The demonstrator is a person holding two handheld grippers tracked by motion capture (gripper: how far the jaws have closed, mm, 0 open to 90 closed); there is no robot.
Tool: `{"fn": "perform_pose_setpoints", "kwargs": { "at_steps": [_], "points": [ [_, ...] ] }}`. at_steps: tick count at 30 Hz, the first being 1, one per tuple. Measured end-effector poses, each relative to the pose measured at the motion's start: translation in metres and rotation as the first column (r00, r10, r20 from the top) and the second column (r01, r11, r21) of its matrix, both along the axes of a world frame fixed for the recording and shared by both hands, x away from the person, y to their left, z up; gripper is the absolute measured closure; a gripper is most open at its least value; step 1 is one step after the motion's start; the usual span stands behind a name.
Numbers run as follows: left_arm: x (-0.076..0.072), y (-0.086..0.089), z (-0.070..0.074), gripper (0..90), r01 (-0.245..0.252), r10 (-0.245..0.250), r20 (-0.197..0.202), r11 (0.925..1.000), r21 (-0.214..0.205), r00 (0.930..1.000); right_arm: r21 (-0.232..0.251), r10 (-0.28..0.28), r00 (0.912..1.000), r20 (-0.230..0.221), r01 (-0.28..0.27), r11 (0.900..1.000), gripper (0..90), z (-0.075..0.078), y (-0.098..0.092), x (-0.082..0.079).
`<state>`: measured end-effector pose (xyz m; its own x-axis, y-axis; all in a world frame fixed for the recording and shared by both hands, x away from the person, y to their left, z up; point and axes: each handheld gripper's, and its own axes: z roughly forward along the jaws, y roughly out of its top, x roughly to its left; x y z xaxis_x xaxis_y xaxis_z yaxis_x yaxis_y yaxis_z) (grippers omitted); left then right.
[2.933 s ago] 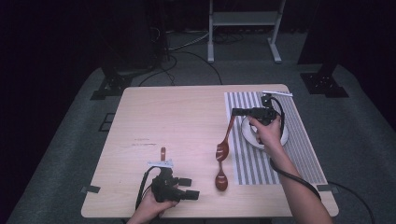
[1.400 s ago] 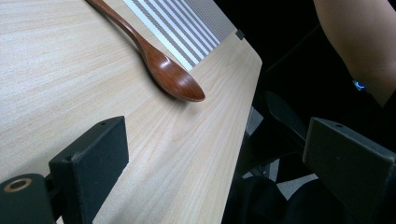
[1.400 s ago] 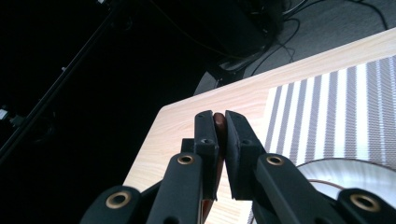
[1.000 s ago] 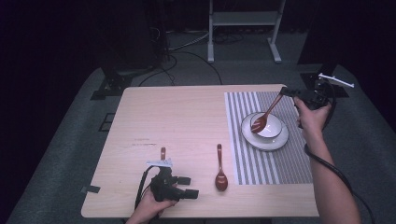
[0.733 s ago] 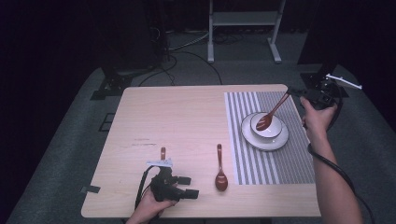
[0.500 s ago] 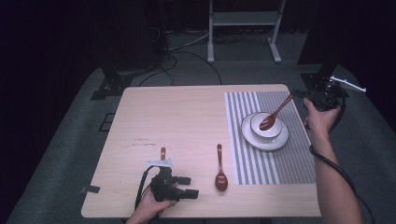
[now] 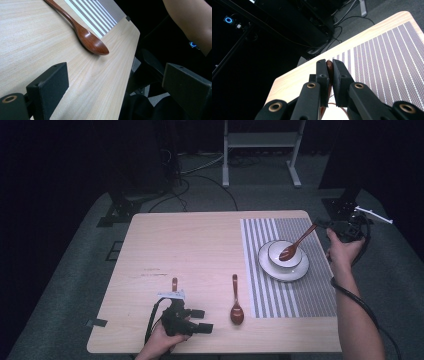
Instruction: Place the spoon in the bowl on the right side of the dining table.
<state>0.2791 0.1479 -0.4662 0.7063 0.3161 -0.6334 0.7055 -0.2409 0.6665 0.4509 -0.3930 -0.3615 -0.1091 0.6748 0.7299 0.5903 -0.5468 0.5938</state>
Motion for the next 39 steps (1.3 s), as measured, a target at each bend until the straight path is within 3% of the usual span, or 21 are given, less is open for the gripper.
{"fn": "perform_pose_setpoints", "kwargs": {
  "at_steps": [30, 39],
  "points": [
    [0.000, 0.000, 0.000, 5.7, -0.008, 0.008, -0.002, 1.0000, -0.002, 1.0000, -0.003, -0.036, 0.9989, -0.029, 0.036, 0.9993, 83.6, -0.024, -0.007, 0.000],
    [0.000, 0.000, 0.000, 5.8, -0.005, 0.005, 0.001, 1.0000, -0.001, 1.0000, 0.007, -0.034, 0.9984, -0.046, 0.034, 0.9994, 83.5, -0.038, -0.007, 0.001]
  ]
}}
